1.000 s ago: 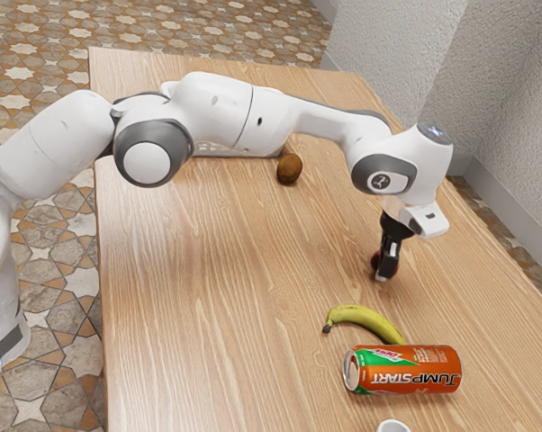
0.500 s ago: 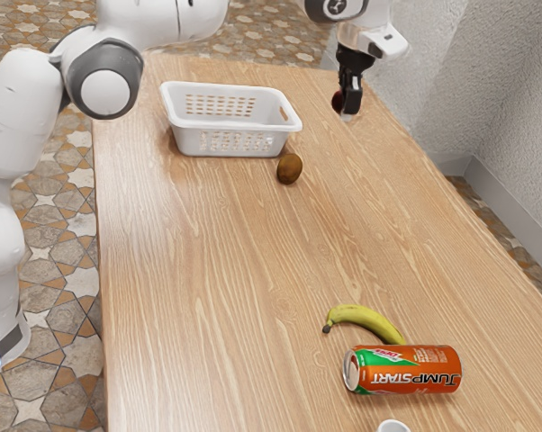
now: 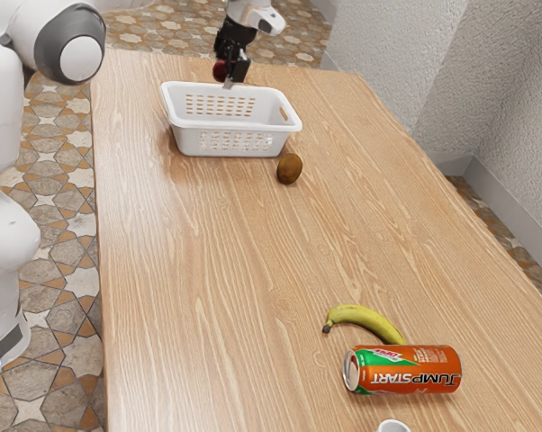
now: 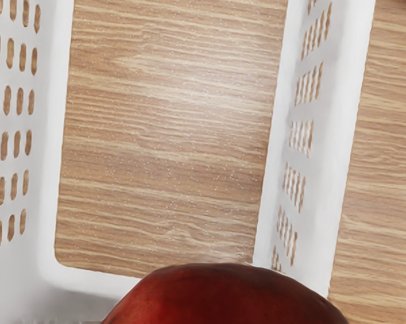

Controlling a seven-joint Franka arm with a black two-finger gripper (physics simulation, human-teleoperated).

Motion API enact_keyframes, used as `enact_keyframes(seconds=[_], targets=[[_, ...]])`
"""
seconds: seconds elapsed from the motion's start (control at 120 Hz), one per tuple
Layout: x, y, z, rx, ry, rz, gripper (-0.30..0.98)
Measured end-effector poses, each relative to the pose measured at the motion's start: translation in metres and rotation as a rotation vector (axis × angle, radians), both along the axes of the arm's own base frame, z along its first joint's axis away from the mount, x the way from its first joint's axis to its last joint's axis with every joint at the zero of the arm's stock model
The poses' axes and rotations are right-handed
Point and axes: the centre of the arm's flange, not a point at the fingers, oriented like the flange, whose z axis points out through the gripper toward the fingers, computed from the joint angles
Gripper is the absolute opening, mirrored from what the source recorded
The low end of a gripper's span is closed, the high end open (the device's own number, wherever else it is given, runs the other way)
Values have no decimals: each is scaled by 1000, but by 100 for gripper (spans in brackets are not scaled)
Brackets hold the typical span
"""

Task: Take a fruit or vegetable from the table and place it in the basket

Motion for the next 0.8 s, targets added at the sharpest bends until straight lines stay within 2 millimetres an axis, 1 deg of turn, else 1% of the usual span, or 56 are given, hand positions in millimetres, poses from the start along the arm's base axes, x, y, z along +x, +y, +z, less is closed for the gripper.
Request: enact_keyframes(seconds=[0.05, 0.117, 0.167, 0.242, 0.367, 0.458, 0.567, 0.633, 0.725, 0.8], targets=[[-2, 21, -21, -18, 14, 14, 35], [7, 38, -42, -32, 19, 7, 34], [20, 47, -51, -32, 6, -10, 34], [35, 54, -53, -22, -17, -38, 35], [49, 50, -53, -19, -38, -85, 35], [53, 45, -54, -26, -41, -111, 51], [57, 39, -52, -35, -43, -140, 60], [57, 35, -52, -50, -37, -161, 64], [63, 24, -53, -77, -40, -201, 66], [64, 21, -53, -90, -39, -222, 67]])
